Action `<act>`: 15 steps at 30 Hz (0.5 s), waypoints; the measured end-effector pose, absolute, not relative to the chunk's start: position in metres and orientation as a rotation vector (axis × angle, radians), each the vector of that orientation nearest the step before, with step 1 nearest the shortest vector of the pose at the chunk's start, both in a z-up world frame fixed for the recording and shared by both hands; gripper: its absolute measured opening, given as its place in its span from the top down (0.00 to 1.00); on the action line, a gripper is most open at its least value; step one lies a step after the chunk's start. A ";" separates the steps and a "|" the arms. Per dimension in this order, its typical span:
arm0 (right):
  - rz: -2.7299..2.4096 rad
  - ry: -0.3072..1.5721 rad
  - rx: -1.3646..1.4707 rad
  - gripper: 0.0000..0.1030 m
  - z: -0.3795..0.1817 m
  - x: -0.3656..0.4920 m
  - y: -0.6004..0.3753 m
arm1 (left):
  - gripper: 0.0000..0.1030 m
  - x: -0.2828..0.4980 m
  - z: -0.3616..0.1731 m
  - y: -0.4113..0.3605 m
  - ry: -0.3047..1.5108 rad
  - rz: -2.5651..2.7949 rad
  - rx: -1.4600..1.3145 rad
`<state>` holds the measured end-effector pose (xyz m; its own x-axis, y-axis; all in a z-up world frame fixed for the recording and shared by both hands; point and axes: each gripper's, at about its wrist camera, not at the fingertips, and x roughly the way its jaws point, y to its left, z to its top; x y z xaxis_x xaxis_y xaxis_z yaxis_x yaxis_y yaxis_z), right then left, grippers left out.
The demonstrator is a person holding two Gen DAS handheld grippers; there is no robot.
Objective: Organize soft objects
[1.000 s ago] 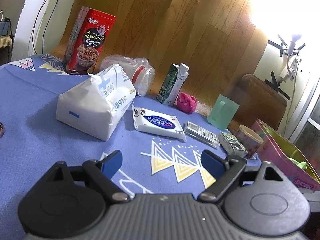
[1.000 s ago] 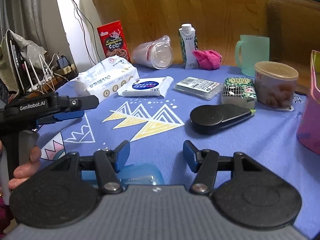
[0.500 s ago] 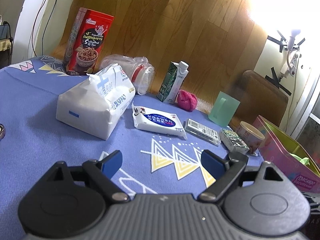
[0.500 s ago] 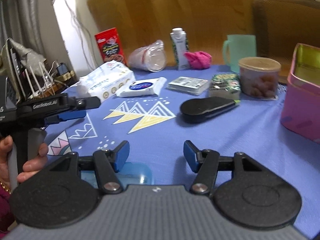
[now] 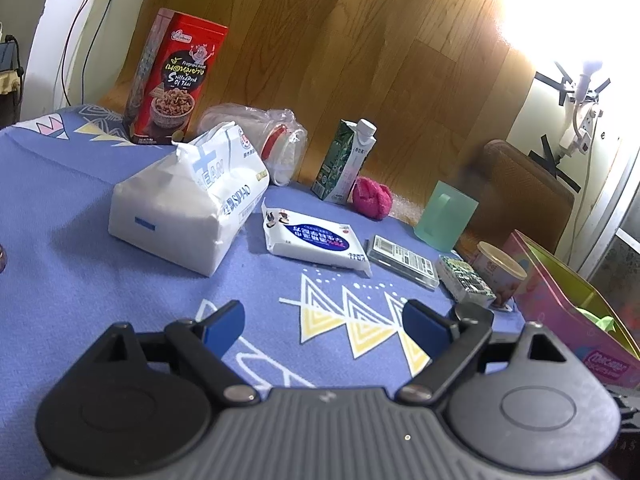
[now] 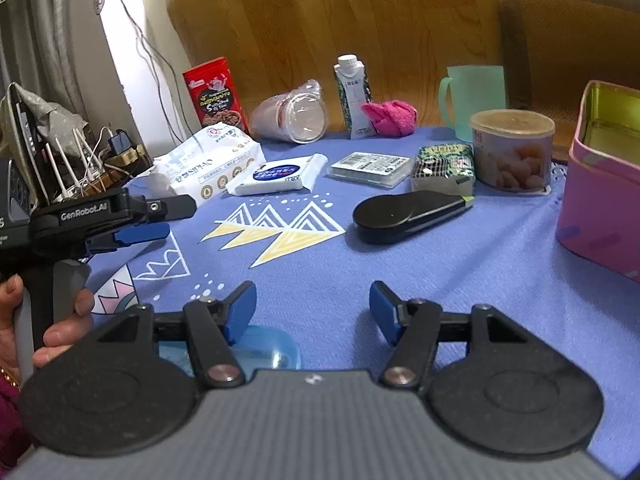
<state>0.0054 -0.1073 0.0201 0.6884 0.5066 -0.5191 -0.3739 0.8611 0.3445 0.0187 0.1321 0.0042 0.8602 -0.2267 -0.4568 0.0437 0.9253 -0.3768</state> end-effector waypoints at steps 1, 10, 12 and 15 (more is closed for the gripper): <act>0.501 0.638 0.212 0.37 0.021 0.004 -0.107 | 0.13 0.017 0.005 0.134 0.518 -0.157 -0.373; 0.597 0.566 0.145 0.27 0.031 -0.020 -0.118 | 0.11 -0.033 0.016 0.145 0.541 -0.314 -0.429; 0.622 0.570 0.117 0.23 0.031 -0.024 -0.118 | 0.07 -0.043 0.017 0.145 0.550 -0.355 -0.443; 0.641 0.570 0.092 0.18 0.029 -0.028 -0.117 | 0.06 -0.055 0.018 0.141 0.563 -0.399 -0.468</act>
<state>-0.0283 -0.1168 0.0289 0.6543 0.5893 -0.4740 -0.5398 0.8029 0.2530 -0.0551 0.1413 0.0184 0.7755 -0.4787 -0.4116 0.2304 0.8216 -0.5215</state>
